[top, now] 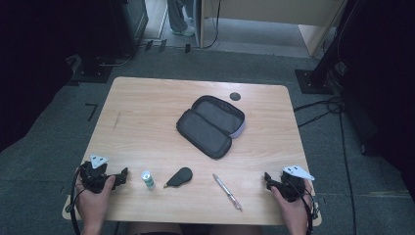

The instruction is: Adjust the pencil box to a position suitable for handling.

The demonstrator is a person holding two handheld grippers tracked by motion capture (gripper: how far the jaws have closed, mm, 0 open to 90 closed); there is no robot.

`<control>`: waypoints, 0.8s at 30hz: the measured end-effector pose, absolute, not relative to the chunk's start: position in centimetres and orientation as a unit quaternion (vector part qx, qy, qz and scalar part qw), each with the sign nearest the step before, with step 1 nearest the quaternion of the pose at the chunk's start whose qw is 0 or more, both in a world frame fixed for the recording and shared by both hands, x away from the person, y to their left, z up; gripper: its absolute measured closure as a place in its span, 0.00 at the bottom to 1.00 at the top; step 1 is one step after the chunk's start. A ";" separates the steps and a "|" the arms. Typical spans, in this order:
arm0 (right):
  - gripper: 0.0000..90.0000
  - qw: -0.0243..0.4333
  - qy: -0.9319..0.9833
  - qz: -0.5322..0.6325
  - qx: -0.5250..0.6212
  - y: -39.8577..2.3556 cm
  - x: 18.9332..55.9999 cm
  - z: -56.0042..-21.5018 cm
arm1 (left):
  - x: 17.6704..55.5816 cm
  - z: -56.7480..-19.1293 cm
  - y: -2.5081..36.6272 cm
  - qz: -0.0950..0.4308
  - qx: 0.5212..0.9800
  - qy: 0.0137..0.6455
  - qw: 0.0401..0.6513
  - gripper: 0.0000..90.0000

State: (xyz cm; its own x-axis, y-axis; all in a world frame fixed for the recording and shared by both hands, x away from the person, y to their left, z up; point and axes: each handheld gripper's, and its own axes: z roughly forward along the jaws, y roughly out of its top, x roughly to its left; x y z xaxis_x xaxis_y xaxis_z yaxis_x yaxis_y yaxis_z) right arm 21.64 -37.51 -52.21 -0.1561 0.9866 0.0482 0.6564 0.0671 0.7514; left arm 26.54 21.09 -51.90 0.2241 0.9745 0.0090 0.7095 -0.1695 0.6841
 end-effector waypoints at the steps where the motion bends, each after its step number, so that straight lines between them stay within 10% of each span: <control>1: 0.29 0.252 0.689 0.329 0.595 -37.4 21.7 -52.0 | 26.5 -51.9 21.1 0.232 0.729 0.578 0.285 0.00; 24: 0.76 0.252 0.734 0.403 0.485 -30.0 28.2 -45.8 | 26.6 -51.9 21.1 0.231 0.731 0.575 0.287 0.00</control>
State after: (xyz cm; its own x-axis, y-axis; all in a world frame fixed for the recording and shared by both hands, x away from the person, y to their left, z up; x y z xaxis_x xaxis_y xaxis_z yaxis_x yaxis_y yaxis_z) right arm 28.15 -30.00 -45.75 -0.4016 0.9155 0.0219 0.5090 0.2033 0.8364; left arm 26.63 21.06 -51.90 0.2328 0.9725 0.0082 0.7078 -0.1752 0.6843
